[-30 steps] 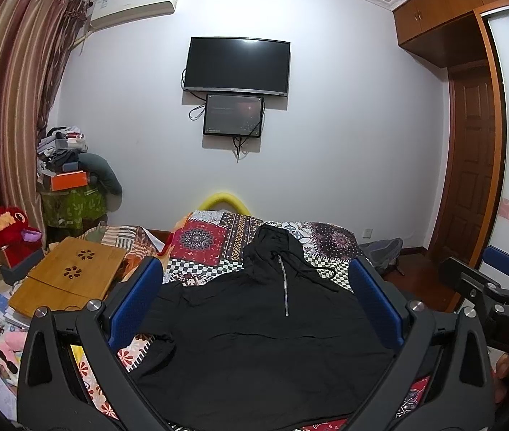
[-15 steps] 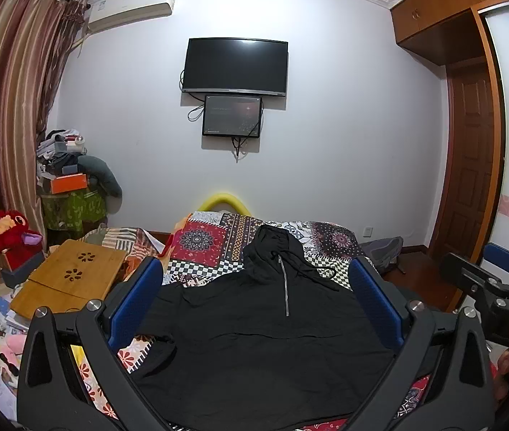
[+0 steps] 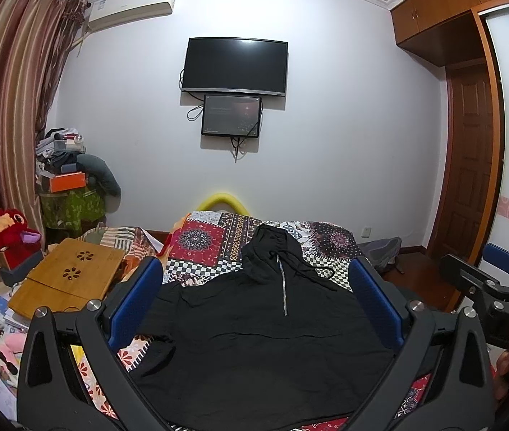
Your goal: Fold large clothes
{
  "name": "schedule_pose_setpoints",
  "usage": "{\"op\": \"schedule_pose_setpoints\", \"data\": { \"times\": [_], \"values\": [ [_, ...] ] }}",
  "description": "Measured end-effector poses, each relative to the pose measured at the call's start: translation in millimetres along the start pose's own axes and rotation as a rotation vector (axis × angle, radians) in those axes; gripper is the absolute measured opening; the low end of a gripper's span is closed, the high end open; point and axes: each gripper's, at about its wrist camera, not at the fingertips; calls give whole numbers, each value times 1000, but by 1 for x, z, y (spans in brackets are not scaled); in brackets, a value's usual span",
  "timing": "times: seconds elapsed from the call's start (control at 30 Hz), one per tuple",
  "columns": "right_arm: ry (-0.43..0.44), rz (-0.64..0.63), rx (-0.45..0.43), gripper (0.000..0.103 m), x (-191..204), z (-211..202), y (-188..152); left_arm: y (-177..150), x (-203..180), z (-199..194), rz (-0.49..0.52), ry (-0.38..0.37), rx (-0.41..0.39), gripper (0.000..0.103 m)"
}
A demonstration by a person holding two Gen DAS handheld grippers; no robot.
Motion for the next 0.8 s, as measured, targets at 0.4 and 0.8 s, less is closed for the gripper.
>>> {"op": "schedule_pose_setpoints", "data": {
  "times": [0.4,0.8],
  "values": [
    [2,2,0,103,-3,1,0,6,0,1,0,1,1,103],
    [-5,4,36,103,-4,17,-5,3,12,12,-27,20,14,103]
  ]
}}
Point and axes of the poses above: each gripper's, at about its wrist camera, not at the fingertips, and z roughly the way its jaws point, x to its left, y to its top, and after that the axes turned 1 degree about -z, right-handed
